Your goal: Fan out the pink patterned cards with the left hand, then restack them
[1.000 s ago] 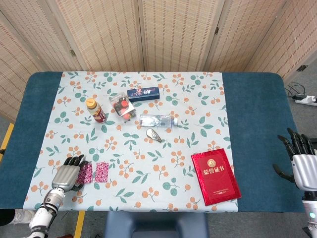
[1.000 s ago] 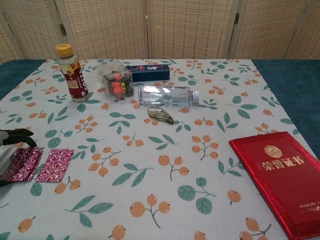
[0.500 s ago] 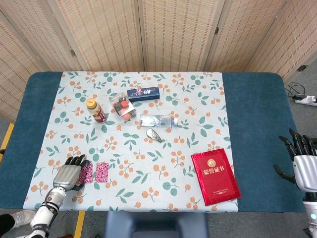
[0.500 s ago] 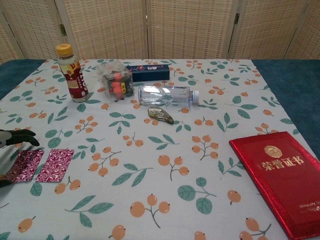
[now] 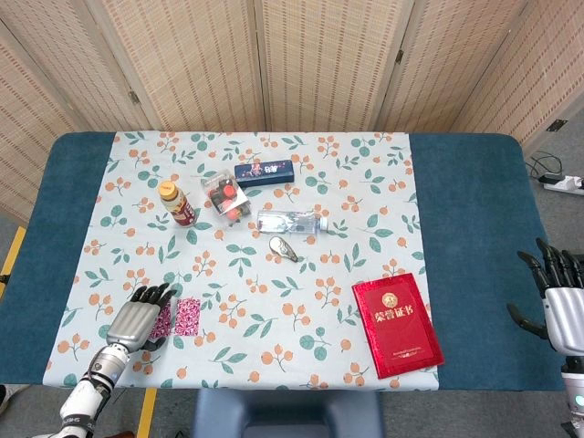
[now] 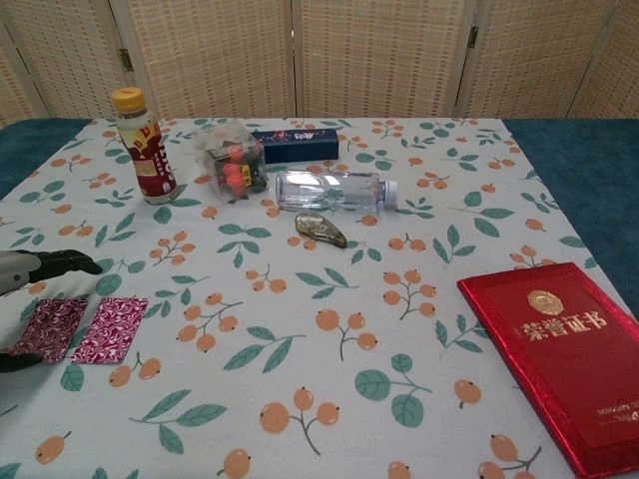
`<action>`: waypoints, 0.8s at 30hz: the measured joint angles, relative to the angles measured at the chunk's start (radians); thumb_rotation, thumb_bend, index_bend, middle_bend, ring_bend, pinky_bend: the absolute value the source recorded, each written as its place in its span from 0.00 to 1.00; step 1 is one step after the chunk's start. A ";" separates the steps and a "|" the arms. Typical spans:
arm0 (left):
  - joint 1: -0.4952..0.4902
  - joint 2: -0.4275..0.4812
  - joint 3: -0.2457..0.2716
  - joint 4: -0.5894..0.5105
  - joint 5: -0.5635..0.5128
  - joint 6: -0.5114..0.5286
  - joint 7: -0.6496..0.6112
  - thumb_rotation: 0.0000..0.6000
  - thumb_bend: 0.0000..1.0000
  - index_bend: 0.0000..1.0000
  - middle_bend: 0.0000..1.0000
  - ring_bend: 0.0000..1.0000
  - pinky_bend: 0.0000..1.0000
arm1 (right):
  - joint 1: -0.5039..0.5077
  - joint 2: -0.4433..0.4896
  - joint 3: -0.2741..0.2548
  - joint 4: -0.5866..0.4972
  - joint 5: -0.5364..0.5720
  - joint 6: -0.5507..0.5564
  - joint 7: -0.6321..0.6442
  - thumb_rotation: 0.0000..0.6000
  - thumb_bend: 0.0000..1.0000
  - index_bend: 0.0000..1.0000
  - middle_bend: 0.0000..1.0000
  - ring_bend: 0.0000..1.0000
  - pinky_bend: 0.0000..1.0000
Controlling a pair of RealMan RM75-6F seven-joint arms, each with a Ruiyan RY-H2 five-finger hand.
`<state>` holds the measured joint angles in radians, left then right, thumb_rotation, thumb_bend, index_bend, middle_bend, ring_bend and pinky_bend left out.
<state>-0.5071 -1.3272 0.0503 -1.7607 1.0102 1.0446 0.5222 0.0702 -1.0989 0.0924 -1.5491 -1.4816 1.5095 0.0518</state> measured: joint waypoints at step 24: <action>-0.072 -0.090 -0.017 -0.003 -0.152 -0.007 0.142 1.00 0.34 0.11 0.00 0.00 0.00 | -0.006 -0.009 0.001 0.043 0.009 -0.006 0.039 1.00 0.27 0.14 0.00 0.00 0.00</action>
<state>-0.5793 -1.4172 0.0336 -1.7638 0.8578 1.0372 0.6646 0.0642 -1.1083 0.0931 -1.5065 -1.4727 1.5034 0.0911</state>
